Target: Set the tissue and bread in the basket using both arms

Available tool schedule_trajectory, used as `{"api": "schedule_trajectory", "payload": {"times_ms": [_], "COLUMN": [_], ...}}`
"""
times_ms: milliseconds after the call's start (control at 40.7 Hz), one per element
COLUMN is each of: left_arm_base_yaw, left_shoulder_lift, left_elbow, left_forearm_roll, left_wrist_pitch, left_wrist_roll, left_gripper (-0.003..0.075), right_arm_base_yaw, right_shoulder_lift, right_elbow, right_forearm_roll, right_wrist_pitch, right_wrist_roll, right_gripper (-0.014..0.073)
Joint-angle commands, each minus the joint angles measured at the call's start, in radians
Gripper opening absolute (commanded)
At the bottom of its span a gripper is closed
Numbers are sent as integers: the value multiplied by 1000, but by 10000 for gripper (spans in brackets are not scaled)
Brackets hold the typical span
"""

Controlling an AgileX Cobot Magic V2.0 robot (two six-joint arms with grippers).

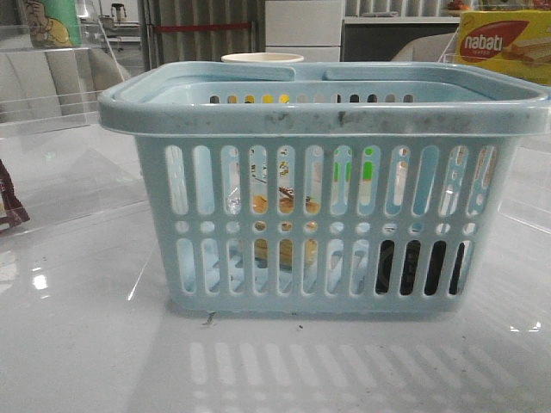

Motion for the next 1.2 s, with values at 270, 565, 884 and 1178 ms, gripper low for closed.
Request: {"api": "schedule_trajectory", "payload": {"times_ms": [270,565,884,1178], "left_arm_base_yaw": [-8,-8,-8,-8], "left_shoulder_lift": [4,4,4,4], "left_elbow": [-27,-27,-27,-27], "left_forearm_roll": [-8,-18,-15,-15], "left_wrist_pitch": [-87,-87,-87,-87], "left_wrist_roll": [-9,-9,-9,-9], "left_gripper": [208,91,91,91], "right_arm_base_yaw": [1,1,1,1], "right_shoulder_lift": [-1,-1,-1,-1], "right_elbow": [-24,-24,-24,-24], "right_forearm_roll": [-28,-28,-26,-26], "right_wrist_pitch": [-62,-60,-55,-55], "right_wrist_roll": [-8,-8,-8,-8], "right_gripper": [221,27,27,27]}}
